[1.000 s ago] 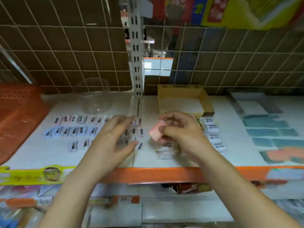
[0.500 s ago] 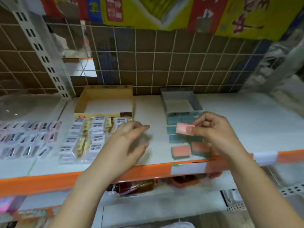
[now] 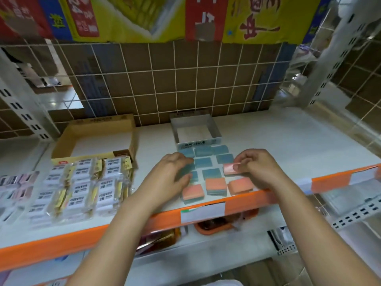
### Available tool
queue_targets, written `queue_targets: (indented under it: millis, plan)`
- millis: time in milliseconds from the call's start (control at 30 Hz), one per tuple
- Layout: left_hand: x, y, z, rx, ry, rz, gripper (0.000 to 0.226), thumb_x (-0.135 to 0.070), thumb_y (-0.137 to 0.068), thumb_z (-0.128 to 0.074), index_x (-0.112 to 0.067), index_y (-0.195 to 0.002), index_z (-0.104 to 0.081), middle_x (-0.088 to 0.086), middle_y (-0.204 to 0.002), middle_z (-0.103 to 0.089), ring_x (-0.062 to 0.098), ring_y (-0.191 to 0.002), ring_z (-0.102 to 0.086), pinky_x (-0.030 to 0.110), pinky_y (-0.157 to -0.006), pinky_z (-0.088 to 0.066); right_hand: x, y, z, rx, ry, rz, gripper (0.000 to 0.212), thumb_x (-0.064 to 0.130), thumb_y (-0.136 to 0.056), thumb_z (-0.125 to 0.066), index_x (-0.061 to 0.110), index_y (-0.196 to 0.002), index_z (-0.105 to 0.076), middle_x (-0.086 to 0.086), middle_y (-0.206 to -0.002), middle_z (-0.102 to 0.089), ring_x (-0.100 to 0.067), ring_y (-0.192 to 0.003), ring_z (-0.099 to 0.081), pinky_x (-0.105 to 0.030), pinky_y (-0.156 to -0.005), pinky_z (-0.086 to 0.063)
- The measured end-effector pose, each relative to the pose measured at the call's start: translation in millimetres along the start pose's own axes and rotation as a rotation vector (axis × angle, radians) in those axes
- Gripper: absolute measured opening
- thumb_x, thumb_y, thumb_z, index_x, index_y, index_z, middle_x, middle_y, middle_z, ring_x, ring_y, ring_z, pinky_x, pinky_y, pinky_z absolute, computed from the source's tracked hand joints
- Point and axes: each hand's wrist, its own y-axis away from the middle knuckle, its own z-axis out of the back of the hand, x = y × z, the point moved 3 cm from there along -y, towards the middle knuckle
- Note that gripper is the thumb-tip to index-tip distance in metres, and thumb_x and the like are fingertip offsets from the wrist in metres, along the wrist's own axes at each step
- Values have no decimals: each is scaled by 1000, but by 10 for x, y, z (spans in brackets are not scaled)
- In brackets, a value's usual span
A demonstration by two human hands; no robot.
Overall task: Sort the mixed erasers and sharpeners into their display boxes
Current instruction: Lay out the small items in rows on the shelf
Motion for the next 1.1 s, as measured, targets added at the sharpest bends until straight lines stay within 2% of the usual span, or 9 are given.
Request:
queue_targets:
  millis: [133,267,367,467,567,600,733,933,1100]
  plan:
    - [20,-6,-34,3,-1,1,39,-18,-88,-57,-15,-127,-53,3,-125,-52,18,-116,-44,19,-93,-29,-41,-52,-25,-22,76,47,11,10,-77,-71,14,-86,-68,4,-85,-60,-10,-79,-54,-21,-66,-41]
    - [38,-29,-10,25,-24,1,41,-27,-89,-52,-16,-128,-53,3,-125,-53,18,-116,-44,18,-91,-28,-17,-57,-30,-68,274,139,21,14,-80,-68,12,-101,-69,-2,-102,-56,-13,-91,-49,-21,-77,-36]
    - [60,-6,106,0,-47,-9,51,-34,-80,-44,-14,-125,-56,6,-119,-56,23,-112,-48,21,-89,-31,125,2,-74,-113,341,264,25,10,-81,-64,11,-106,-68,-6,-111,-56,-21,-104,-49,-23,-84,-36]
    - [116,92,301,-56,-116,-6,52,-38,-81,-42,-12,-123,-58,7,-115,-57,24,-109,-48,24,-86,-31,394,126,-251,-107,363,433,25,9,-82,-62,10,-107,-67,-7,-116,-56,-23,-112,-46,-17,-85,-30]
    - [237,296,540,-117,-196,-1,54,-39,-80,-37,-8,-118,-60,11,-110,-59,30,-103,-53,34,-87,-39,744,297,-554,-88,427,577,30,14,-86,-57,13,-115,-63,-7,-127,-50,-25,-120,-41,-26,-100,-31]
    - [289,388,622,-137,-226,14,52,-37,-80,-38,-7,-117,-60,12,-108,-59,33,-101,-54,38,-86,-42,871,358,-668,-91,444,627,32,16,-86,-55,12,-117,-62,-8,-128,-50,-27,-121,-42,-29,-100,-32]
    - [520,854,972,-234,-325,100,49,-31,-81,-41,-4,-119,-57,19,-112,-58,38,-101,-56,47,-84,-49,1340,596,-1208,-68,498,803,41,21,-79,-53,6,-116,-62,-17,-119,-58,-37,-110,-53,-42,-92,-43]
    - [1145,1860,1527,-306,-378,321,52,-32,-81,-38,-4,-120,-57,21,-120,-55,40,-106,-55,48,-91,-45,1976,978,-2239,91,526,939,49,37,-82,-41,4,-109,-66,-19,-113,-63,-37,-102,-60,-47,-85,-49]
    - [1690,2825,1993,-322,-424,469,53,-33,-79,-40,-4,-119,-58,23,-122,-54,41,-108,-55,51,-89,-47,2480,1455,-3170,183,548,1021,39,30,-77,-54,4,-103,-68,-22,-108,-65,-38,-94,-64,-49,-76,-52]
